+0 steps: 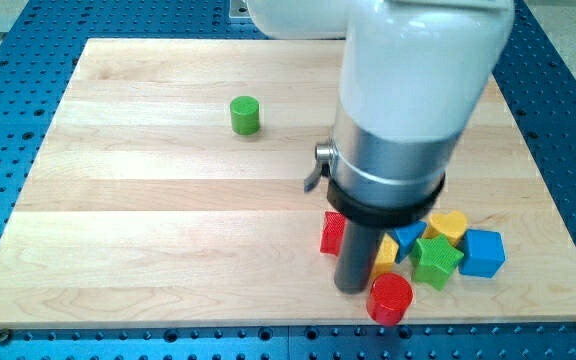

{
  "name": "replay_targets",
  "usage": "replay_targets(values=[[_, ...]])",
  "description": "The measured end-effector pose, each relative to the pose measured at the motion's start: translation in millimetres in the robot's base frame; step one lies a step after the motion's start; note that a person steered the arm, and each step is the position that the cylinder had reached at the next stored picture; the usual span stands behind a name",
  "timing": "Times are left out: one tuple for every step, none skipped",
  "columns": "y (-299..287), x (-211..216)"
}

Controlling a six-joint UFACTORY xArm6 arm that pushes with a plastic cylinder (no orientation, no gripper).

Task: Move the red circle to the bottom right of the green star

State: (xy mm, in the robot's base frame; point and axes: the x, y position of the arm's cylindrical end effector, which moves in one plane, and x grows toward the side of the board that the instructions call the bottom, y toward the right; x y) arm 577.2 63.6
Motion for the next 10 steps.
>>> replay_targets(values=[[-20, -25], [-36, 26], [-36, 41], [-12, 41], [51, 40], [99, 33], [114, 23], [106, 13], [154, -4], [212, -7]])
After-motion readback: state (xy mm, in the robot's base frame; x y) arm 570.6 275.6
